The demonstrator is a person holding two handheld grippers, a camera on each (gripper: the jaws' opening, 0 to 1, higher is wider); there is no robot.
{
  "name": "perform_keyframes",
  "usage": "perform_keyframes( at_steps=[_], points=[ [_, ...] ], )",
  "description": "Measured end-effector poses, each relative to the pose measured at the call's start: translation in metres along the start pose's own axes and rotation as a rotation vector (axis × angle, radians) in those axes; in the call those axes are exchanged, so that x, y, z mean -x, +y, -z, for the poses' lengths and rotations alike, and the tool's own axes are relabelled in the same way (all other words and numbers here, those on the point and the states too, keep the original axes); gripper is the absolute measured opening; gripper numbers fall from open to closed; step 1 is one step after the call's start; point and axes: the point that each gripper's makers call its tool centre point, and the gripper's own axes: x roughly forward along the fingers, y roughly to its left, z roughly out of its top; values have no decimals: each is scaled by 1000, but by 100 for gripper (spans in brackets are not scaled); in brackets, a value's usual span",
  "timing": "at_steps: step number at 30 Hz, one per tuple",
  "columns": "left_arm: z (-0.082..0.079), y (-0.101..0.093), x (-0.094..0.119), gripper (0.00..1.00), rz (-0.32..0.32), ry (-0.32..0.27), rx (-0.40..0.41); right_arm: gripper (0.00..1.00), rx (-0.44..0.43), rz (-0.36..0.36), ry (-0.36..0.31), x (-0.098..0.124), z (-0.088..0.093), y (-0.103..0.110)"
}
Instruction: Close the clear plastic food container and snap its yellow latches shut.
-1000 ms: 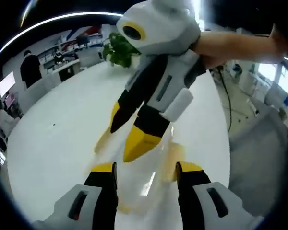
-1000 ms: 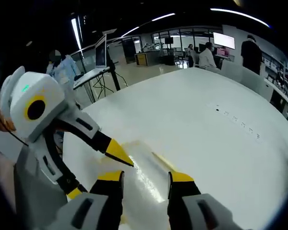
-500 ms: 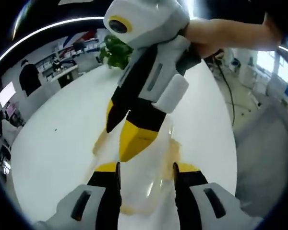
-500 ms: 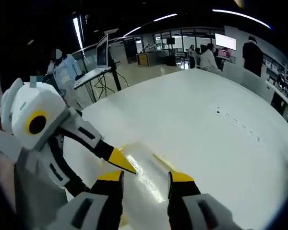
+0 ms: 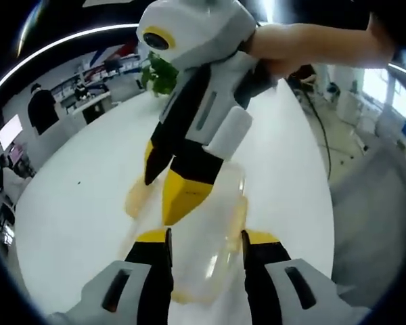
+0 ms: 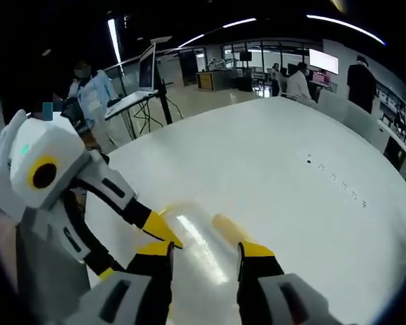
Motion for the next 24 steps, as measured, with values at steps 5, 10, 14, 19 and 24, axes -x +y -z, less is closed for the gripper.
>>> perform_keyframes(
  at_steps=[5,10,14,19,24],
  points=[
    [0,0,0,39,0,-1,-2,36,34,-16,32,-3,3,-1],
    [1,0,0,39,3,3,-12,36,81,-33,67,-5,5,-4],
    [1,0,0,39,4,5,-16,36,111,-53,91,-6,5,-5],
    [1,0,1,39,7,10,-24,36,136,-97,112,-7,3,-2],
    [2,0,0,39,12,20,-41,36,167,-131,136,-10,2,-2]
  ],
)
